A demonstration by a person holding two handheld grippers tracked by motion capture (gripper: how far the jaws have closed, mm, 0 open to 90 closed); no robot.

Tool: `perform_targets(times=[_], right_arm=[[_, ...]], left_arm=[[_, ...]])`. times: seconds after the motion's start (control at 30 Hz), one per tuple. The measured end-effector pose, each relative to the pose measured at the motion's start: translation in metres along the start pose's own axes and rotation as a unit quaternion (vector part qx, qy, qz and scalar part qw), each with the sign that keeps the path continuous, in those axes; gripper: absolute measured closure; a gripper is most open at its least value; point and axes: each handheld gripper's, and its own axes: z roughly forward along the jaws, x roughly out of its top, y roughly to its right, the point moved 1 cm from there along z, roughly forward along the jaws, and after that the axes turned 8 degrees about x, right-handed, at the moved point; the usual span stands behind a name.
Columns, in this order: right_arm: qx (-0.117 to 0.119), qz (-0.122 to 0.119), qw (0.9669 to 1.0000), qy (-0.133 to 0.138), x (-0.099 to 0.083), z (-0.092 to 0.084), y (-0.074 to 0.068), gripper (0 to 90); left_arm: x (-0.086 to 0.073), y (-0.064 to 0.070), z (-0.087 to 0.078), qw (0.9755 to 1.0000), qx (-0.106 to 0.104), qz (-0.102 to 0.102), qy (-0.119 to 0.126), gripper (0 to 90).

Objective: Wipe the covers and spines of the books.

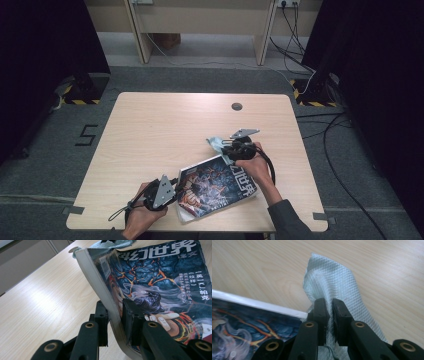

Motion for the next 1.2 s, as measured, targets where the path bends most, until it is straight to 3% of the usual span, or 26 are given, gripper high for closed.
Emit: perform_targets(times=[0.1,0.23,0.67,1.2], right_arm=[[0.001,-0.014,0.9999,0.001,0.000,-0.003,-0.007,82.4],[0.013,-0.013,0.9998,0.003,0.000,-0.004,-0.015,82.0],[0.053,-0.054,0.9971,0.013,0.014,0.000,-0.051,82.1],[0.096,-0.098,0.9901,0.028,0.030,0.005,-0.098,81.9]], left_arm=[[0.000,-0.001,0.000,1.0000,0.000,0.000,-0.002,74.7],[0.000,-0.001,0.001,1.0000,0.000,0.000,-0.003,74.7],[-0.002,-0.003,0.002,0.9999,0.002,-0.009,-0.006,74.1],[-0.004,-0.003,0.004,0.9998,0.004,-0.013,-0.012,73.8]])
